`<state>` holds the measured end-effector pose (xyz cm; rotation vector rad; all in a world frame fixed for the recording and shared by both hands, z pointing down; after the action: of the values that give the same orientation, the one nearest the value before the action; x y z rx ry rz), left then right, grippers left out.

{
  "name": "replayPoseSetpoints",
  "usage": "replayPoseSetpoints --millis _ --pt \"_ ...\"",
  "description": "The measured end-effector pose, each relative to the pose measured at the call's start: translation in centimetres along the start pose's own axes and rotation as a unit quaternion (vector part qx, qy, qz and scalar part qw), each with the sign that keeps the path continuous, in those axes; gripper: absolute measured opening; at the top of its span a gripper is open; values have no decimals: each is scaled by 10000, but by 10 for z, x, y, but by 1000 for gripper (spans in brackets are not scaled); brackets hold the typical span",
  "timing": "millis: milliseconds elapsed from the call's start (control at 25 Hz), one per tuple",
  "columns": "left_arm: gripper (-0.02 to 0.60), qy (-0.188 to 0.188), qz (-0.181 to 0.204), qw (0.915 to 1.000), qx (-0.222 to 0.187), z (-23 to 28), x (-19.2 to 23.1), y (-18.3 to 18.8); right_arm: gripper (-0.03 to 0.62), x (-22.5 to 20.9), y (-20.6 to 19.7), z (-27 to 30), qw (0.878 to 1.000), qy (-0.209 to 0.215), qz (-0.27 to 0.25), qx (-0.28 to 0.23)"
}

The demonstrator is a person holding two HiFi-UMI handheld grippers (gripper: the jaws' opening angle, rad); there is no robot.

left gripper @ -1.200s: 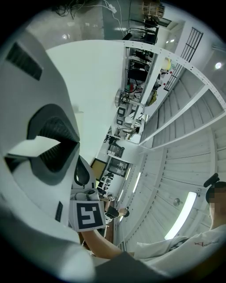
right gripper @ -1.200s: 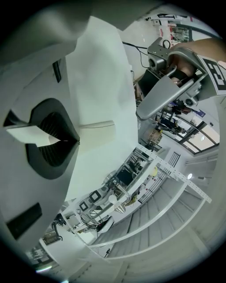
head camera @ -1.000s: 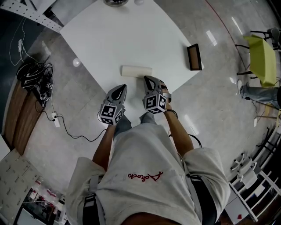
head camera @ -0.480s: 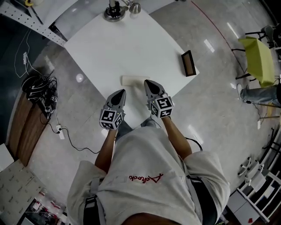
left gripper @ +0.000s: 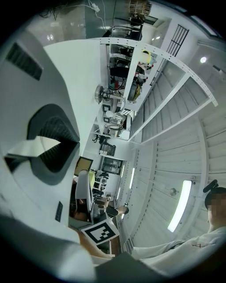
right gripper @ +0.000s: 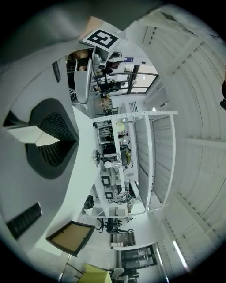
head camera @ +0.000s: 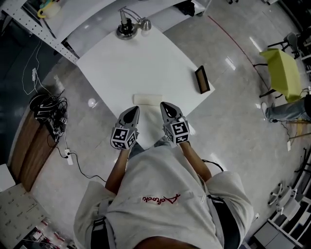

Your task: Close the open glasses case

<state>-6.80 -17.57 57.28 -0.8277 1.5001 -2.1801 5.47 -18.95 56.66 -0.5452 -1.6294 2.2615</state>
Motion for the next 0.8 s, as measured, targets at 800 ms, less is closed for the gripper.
replayPoseSetpoints --millis 800 --pt "25 453 279 9972 -517 -3 -41 23 9 3 17 -35 9972 534 -427 -314"
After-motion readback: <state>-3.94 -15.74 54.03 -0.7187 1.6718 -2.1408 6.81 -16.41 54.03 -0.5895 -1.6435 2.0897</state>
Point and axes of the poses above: the fingertips, and each gripper's own axes: z forward along the fingers, x to its left, y out of its top, the point moved 1 cm from there along -z, backward along the fingers, and after that the axes turned 5 degrees about -y, right-handed, at the moved point
